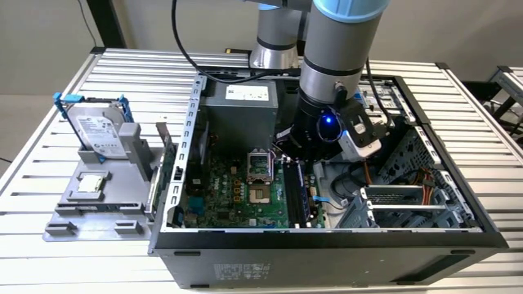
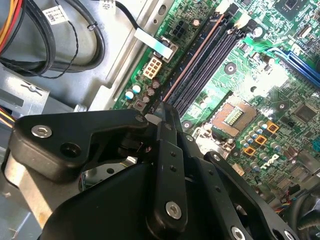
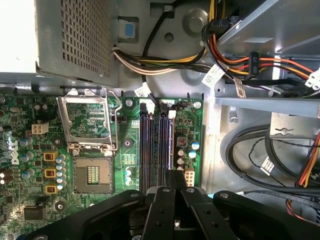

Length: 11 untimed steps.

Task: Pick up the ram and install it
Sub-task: 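Press down the ram until it locks into place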

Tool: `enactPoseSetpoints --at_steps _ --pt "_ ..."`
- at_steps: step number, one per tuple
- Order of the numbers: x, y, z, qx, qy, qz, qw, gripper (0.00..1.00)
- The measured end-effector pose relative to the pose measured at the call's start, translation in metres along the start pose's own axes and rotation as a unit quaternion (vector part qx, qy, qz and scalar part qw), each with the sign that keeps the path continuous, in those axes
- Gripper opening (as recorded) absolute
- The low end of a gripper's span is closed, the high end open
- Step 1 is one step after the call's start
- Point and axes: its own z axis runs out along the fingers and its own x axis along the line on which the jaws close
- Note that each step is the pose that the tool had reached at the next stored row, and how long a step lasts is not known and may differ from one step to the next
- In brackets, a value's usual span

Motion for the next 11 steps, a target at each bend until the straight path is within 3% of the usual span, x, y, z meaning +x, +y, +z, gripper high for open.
enactPoseSetpoints --at_steps 5,9,11 --pt "0.0 -0.0001 -0.0007 -0.0008 -0.0008 -0.019 0.99982 0.0" --pt "-0.0001 -0.0001 -0.0027 -0.0024 -0.0022 -0.053 0.99862 0.0" --pt "-0.0004 -0.0004 -0.0089 -0.0028 -0.0026 -0.062 0.99809 0.0"
